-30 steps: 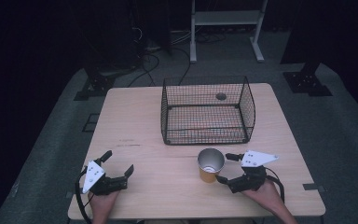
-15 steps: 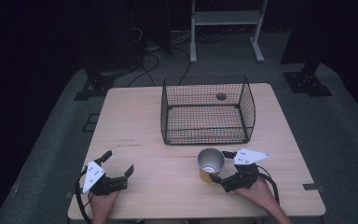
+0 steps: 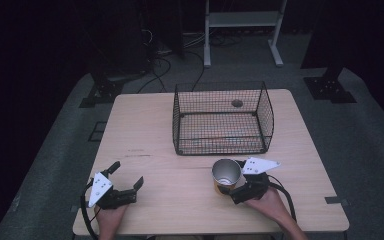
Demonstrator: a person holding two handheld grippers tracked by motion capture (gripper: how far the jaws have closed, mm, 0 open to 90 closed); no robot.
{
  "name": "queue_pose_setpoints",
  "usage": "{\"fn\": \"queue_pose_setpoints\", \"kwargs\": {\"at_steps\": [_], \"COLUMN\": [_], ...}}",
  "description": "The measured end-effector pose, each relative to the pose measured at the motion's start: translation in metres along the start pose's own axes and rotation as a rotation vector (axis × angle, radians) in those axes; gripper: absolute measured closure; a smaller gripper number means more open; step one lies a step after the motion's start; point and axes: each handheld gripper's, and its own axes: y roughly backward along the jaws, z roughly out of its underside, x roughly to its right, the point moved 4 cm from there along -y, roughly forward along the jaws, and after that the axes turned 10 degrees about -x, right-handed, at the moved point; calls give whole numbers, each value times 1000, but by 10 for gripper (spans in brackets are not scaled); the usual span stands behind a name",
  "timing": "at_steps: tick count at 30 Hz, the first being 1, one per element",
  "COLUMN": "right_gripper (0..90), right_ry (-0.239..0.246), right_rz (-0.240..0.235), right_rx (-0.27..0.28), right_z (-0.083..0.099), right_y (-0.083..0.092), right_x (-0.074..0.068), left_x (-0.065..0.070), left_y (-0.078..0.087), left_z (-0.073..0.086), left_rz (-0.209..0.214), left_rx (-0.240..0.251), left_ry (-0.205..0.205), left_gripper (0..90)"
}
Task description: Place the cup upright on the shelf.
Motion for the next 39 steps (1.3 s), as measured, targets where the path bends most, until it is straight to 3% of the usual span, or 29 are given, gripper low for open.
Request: {"fn": "queue_pose_setpoints", "kwargs": {"at_steps": [9,10,18,24,39], "right_gripper": [58,121,124,124,123], "right_ry": [-2,0,0,-22,-69], "right_rz": [-13,-14,-15,-70,-105], "right_rx": [16,22,9,18,20], "right_z": [-1,-2,-3,-12,-41], "right_y": [0,1,2,12,55], "right_x": [0,0,1,2,41], "left_x": [0,0,-1,-1,-1], "left_y": [0,0,0,0,0], "left_z": [0,0,0,0,0], "left_rz": [0,-1,-2,-2,-3], "left_rx": [-1,-1,1,0,-2], "left_ry": [1,1,2,2,3], "left_gripper": [18,18,18,18,18]}}
